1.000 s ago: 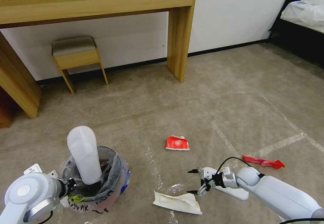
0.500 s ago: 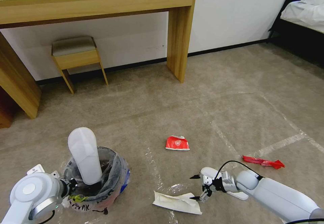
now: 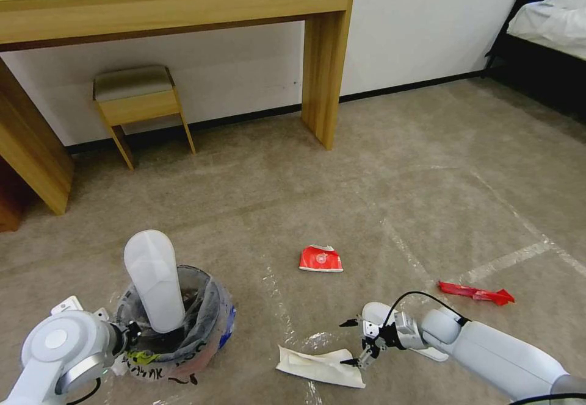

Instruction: Pick up the trash bin and place the garbage on the floor into it.

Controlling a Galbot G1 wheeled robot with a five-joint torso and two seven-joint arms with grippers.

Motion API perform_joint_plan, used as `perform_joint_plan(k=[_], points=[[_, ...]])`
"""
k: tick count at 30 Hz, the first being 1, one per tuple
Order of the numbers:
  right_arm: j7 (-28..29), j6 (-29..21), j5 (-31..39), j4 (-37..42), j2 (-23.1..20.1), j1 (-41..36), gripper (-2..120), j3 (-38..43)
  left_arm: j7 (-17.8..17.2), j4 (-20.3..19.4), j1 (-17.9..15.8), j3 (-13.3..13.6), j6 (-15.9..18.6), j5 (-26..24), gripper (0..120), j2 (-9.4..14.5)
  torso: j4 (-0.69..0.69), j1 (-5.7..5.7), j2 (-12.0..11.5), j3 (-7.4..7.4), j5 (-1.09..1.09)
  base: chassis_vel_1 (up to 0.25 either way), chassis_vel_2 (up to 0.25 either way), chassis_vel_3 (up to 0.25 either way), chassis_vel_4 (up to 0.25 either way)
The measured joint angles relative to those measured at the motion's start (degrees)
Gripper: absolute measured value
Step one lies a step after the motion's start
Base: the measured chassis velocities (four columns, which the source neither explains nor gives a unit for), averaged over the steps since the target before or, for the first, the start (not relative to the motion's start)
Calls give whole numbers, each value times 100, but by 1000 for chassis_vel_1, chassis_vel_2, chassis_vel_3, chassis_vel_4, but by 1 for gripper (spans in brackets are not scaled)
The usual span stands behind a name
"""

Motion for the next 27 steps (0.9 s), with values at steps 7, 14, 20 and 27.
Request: perform_joint_plan(k=[7, 14, 20, 27], points=[[-2, 49, 33, 47, 16, -4, 100, -1, 34, 17, 13, -2, 6, 34, 0, 0, 0, 0, 0, 0, 0, 0, 0, 0, 0], [-22, 110, 265, 227, 5, 296, 100, -39, 46, 22, -5, 5, 8, 44, 0, 22, 1, 0, 0, 0, 1, 0, 0, 0, 0], [20, 60, 524, 545, -59, 419, 100, -43, 46, -74, 55, -3, 8, 50, 0, 43, 0, 0, 0, 0, 1, 0, 0, 0, 0], [21, 7, 864, 686, 15, 383, 100, -205, 44, -98, 84, -9, 8, 62, 0, 42, 0, 0, 0, 0, 0, 0, 0, 0, 0]])
